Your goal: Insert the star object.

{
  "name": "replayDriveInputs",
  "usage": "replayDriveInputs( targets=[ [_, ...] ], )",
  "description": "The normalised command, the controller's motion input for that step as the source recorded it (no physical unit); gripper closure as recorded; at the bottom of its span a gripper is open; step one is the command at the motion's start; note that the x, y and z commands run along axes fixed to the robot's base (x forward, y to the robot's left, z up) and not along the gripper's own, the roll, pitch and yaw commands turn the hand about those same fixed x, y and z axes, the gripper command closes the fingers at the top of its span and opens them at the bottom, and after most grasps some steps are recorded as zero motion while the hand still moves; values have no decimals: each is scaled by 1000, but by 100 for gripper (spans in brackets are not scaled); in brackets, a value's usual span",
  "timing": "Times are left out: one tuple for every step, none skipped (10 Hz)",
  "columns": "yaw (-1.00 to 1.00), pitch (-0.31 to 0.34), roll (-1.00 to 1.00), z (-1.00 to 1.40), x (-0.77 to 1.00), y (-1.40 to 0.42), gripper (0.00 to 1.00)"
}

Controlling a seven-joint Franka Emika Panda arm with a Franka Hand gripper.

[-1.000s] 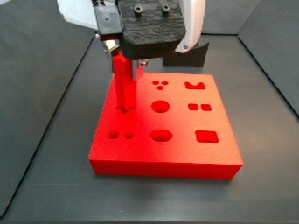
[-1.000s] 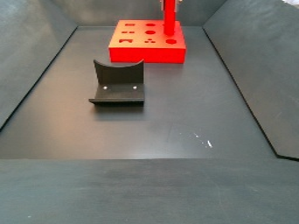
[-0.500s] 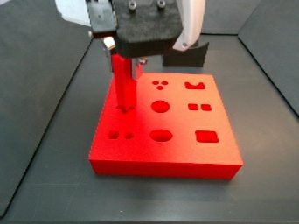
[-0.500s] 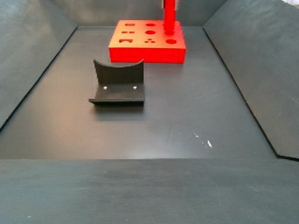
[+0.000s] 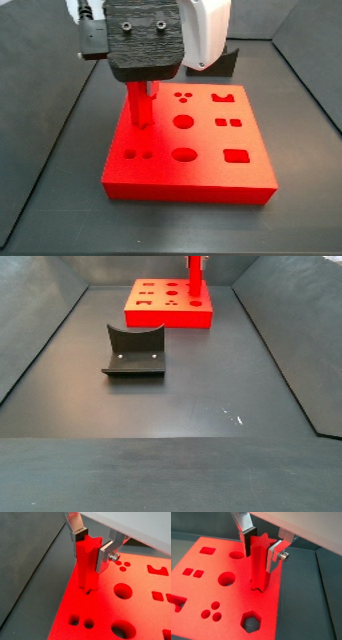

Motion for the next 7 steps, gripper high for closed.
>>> replayDriveInputs(
  targets=[
    [0,11,30,-49,77,-60,100],
    [0,0,64,-106,0,0,100],
    [46,0,64,-97,0,0,100],
    [169,0,54,-103,0,17,100],
    [217,0,49,-143,20,26,100],
    [277,0,67,-140,60,60,100],
    [300,0,56,-123,91,49,100]
  ],
)
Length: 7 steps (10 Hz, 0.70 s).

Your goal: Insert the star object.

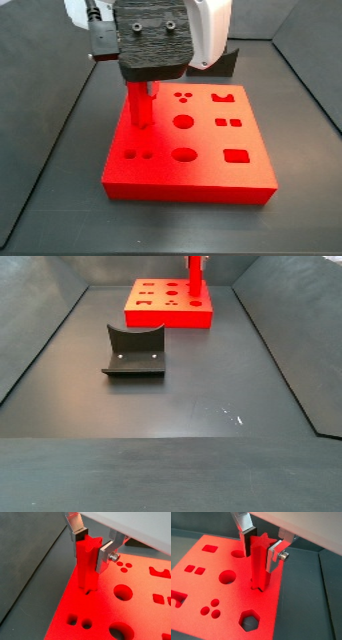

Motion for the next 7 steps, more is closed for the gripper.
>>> replayDriveInputs(
  targets=[
    [180,0,26,-143,49,0,100],
    [71,0,27,-160,189,0,100],
    [0,0,26,-154,80,-9,100],
    [0,3,79,-271,86,0,100],
    [-49,9,124,-486,94,-31,100],
    [-74,-127,93,-940,54,-29,100],
    [-91,-141,77,-917,54,-3,100]
  ],
)
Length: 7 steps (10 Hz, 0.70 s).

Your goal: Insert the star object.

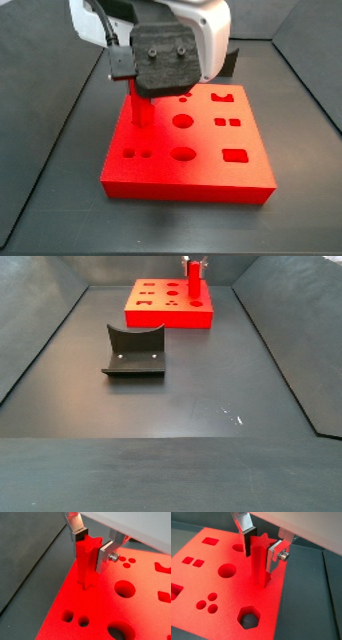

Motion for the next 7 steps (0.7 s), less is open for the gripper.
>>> replayDriveInputs(
  targets=[
    [0,-196,136,-709,60,-54,100],
    [-9,-189,224,-626,114,-146,100],
    [-66,-213,91,-757,60,-46,100],
    [-66,-173,90,-871,0,-23,100],
    [-91,-139,89,-954,0,-26,100],
    [-100,-67,74,-1000,-3,0,100],
    [-106,0,21,-1000,0,0,100]
  ],
)
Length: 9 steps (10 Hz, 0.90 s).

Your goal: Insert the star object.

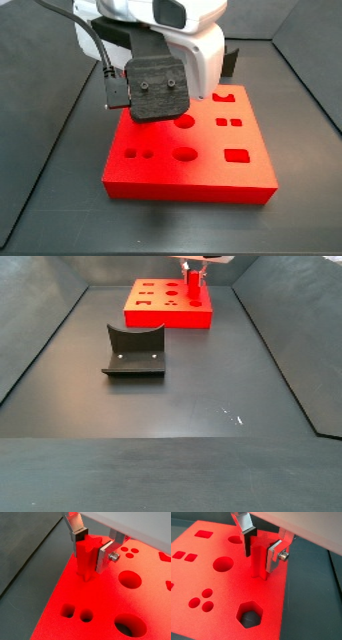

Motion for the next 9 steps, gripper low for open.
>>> replayDriveInputs(
  targets=[
    [-103,0,13,-1000,0,0,100],
    [-271,-163,-20,-926,0,-23,100],
    [-354,-284,-114,-580,0,0,100],
    [-194,-171,-41,-826,0,157,100],
    [-203,-109,-10,-963,0,143,100],
    [-180,20,141,-120,-154,0,100],
    [0,0,13,0,0,0,100],
    [0,0,0,-26,0,0,100],
    [-37,-49,0,-371,0,0,100]
  ],
)
